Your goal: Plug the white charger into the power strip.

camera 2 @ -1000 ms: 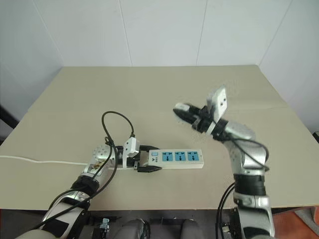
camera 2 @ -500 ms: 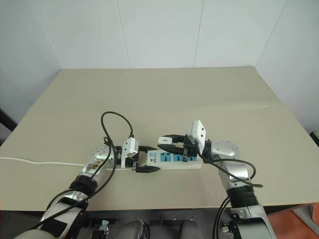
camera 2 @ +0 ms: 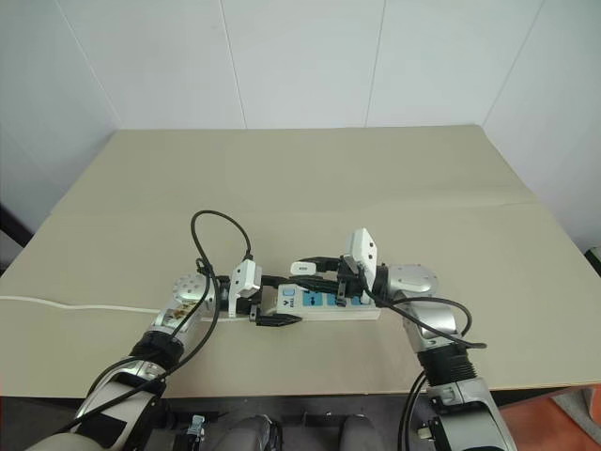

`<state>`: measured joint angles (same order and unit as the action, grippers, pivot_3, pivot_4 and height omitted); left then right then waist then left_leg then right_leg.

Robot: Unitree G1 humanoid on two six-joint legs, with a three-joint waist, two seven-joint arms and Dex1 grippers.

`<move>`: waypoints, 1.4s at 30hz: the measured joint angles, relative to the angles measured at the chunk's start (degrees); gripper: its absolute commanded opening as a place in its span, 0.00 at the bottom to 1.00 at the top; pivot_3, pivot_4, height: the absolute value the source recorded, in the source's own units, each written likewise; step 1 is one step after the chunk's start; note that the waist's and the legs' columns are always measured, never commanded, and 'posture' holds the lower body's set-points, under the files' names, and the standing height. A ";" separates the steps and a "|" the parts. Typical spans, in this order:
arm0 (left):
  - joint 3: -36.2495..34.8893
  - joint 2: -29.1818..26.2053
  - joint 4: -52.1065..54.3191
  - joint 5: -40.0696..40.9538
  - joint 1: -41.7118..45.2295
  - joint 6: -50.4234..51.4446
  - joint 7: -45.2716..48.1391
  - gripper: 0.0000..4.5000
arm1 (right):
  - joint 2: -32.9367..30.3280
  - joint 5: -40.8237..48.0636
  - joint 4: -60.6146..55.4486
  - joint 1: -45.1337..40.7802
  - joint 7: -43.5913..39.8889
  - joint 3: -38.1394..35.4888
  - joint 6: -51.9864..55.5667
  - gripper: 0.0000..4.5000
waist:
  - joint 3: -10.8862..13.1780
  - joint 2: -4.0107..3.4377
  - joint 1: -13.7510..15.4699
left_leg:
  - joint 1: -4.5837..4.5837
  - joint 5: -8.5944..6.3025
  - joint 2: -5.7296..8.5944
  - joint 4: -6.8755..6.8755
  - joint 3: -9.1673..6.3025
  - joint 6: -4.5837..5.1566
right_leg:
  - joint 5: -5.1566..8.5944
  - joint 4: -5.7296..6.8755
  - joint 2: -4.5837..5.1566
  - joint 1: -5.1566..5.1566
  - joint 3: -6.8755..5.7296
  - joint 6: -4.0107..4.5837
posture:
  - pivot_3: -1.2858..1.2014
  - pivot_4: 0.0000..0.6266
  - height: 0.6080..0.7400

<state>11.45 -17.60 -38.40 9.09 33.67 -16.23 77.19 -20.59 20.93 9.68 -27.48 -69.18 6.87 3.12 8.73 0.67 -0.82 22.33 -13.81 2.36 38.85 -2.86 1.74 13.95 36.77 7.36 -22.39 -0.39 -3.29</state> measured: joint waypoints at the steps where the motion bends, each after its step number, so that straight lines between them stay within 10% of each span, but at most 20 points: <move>1: 0.00 -0.04 0.02 0.01 -0.01 0.00 0.02 0.74 | 0.10 -0.04 0.05 0.00 -0.11 0.18 -0.13 0.25 | 0.00 0.00 0.00 | 0.00 0.00 0.00 -0.01 0.00 0.00 | 0.00 0.00 0.00 0.00 0.00 0.00 | 0.52 0.24 1.00; 42: 0.83 -0.62 3.11 0.07 -1.71 1.37 -0.78 0.74 | -1.39 -1.57 14.18 -2.45 -5.62 1.54 -10.60 0.25 | 0.01 -0.01 0.14 | -0.22 -0.01 -0.05 -0.07 -0.01 0.00 | 0.01 -0.09 -0.04 0.22 0.00 0.00 | 0.52 0.24 1.00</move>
<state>12.28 -18.22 -35.29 9.17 31.96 -14.87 76.41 -21.98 19.37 23.85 -29.93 -74.80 8.42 -7.48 8.73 0.66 -0.68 22.12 -13.82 2.31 38.78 -2.87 1.74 13.96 36.68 7.33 -22.16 -0.39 -3.30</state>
